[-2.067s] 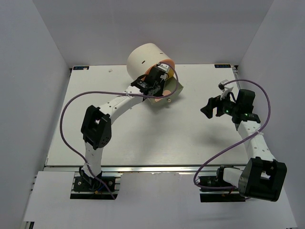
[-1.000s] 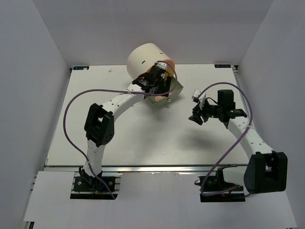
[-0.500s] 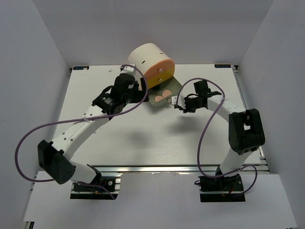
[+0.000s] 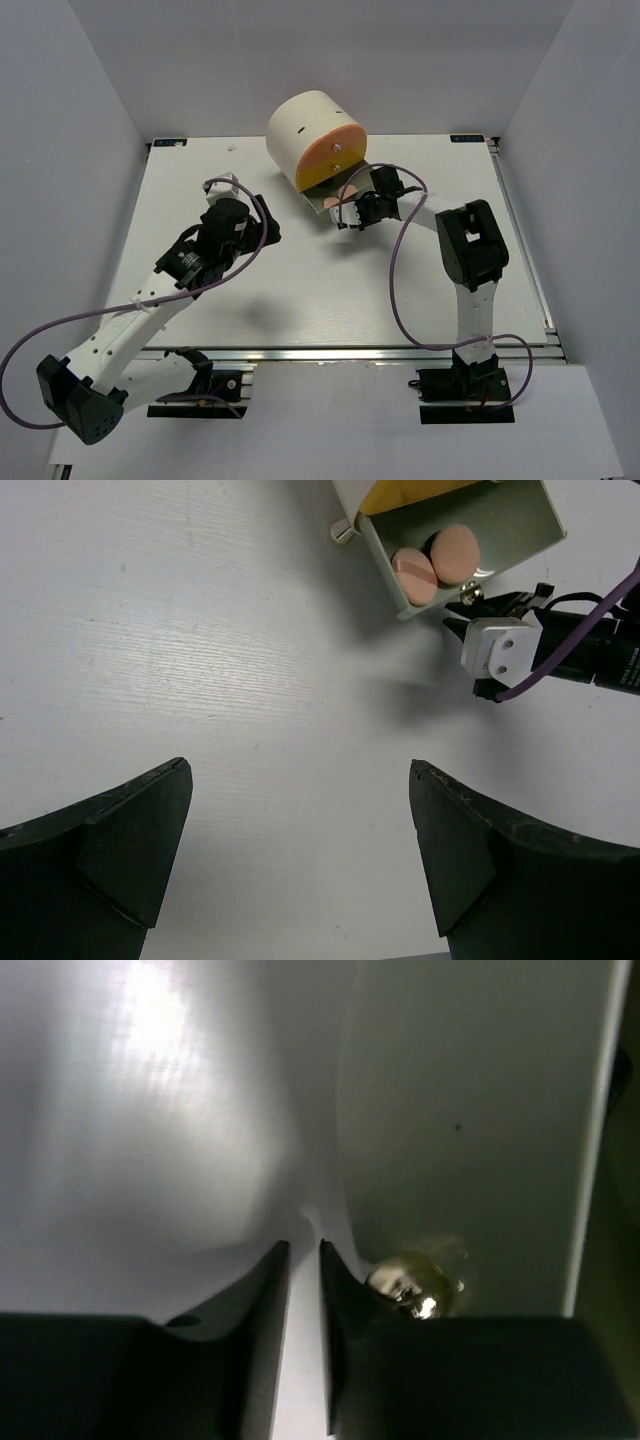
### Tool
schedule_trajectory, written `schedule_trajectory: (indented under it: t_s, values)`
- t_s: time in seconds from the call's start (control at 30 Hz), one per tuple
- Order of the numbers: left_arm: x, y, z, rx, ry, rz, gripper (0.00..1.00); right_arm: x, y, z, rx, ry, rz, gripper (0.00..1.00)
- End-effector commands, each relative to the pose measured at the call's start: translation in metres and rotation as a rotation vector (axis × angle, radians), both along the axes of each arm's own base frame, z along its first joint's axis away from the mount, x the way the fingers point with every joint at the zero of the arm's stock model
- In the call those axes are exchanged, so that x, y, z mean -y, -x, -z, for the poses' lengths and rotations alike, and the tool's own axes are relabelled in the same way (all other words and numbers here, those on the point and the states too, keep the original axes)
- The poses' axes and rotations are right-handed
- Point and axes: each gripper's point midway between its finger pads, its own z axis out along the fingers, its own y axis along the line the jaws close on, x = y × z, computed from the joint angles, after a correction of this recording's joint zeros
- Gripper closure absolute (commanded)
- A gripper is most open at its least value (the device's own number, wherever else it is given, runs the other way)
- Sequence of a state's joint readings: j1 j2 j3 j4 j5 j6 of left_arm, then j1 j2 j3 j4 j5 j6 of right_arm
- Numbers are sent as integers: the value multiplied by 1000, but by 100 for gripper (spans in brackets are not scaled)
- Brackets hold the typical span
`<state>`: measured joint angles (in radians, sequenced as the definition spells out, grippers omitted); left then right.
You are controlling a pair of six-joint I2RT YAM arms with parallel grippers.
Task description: Organize the makeup
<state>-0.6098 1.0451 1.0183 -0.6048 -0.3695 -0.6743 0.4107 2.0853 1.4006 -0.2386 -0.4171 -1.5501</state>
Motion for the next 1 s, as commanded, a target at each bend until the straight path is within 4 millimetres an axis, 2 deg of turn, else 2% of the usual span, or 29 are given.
schedule_trajectory:
  t_s: [0.0, 0.03, 0.13, 0.2, 0.33, 0.57, 0.8, 0.93, 0.97]
  values:
    - [-14, 6, 1, -2, 25, -73, 2, -17, -39, -32, 195, -63, -3, 71]
    - [-15, 7, 2, -5, 23, -79, 2, -20, -44, -36, 225, -78, -5, 59]
    - [-19, 9, 4, -10, 22, -95, 2, -27, -52, -43, 268, -113, -4, 44]
    - [-19, 9, 4, -10, 24, -98, 2, -31, -55, -44, 279, -131, 1, 37]
    - [-19, 7, 4, -12, 16, -97, 2, -39, -59, -45, 300, -147, -1, 29]
    - [-15, 5, 4, -22, 12, -86, 2, -51, -68, -37, 315, -159, -1, 23]
    - [-15, 6, 5, -28, 27, -94, 2, -65, -76, -41, 355, -185, -7, 18]
    - [-15, 6, -1, -10, 46, -93, 2, -61, -63, -40, 324, -172, 6, 19]
    - [-14, 6, -2, -4, 52, -92, 2, -58, -59, -51, 338, -178, 7, 19]
